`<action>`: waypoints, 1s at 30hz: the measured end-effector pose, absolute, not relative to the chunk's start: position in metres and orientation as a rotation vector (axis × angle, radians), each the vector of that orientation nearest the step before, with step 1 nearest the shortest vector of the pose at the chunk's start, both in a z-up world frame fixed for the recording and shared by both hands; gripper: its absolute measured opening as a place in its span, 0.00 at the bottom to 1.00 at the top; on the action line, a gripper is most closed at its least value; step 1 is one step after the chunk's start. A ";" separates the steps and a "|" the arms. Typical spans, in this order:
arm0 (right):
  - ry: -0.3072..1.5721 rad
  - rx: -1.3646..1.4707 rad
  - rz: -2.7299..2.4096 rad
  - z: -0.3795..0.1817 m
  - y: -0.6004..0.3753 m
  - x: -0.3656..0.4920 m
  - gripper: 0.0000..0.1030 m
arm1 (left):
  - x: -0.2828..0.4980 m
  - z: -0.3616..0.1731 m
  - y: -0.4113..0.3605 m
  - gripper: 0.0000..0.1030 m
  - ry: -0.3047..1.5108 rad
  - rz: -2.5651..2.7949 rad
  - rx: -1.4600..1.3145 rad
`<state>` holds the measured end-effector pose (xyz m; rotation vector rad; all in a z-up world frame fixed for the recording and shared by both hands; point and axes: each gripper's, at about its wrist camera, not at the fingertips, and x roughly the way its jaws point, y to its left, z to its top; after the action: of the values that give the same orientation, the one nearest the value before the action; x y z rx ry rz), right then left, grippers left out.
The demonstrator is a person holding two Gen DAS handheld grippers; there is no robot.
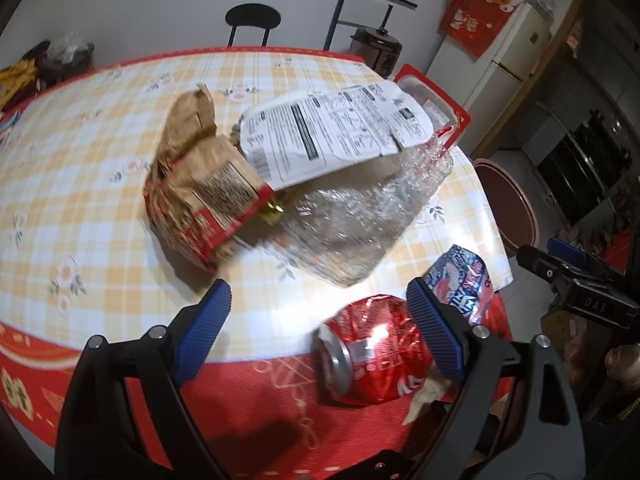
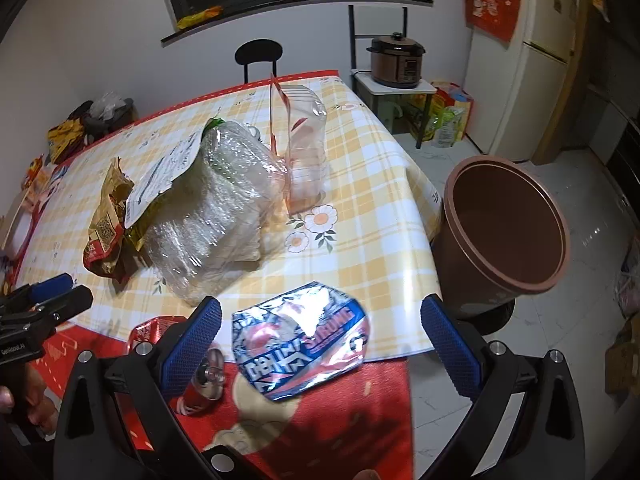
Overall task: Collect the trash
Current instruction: 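Move the left tool toward the crushed red can while the right tool approaches the wrapper, then close the left tool on the crushed red soda can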
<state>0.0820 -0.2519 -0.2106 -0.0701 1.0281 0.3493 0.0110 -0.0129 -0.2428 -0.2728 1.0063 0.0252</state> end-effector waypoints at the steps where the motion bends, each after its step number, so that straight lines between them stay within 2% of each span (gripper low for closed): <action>1: 1.035 -0.077 0.362 -0.212 -0.255 0.085 0.96 | 0.010 -0.244 -0.016 0.85 1.010 0.029 -0.280; 6: 1.062 -0.094 0.433 -0.223 -0.264 0.093 0.96 | 0.003 -0.260 -0.035 0.75 1.041 0.042 -0.337; 11: 1.115 -0.075 0.515 -0.235 -0.267 0.096 0.96 | -0.005 -0.269 -0.034 0.72 1.062 0.063 -0.428; 17: 1.141 -0.046 0.552 -0.240 -0.264 0.102 0.96 | -0.005 -0.289 -0.029 0.56 1.135 0.070 -0.514; 30: 1.193 -0.056 0.590 -0.254 -0.267 0.100 0.96 | -0.010 -0.325 -0.030 0.56 1.197 0.108 -0.620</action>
<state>0.0998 -0.2673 -0.2537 -0.0563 1.1935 0.5903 -0.0103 -0.0304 -0.3247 -0.6201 1.1970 0.1083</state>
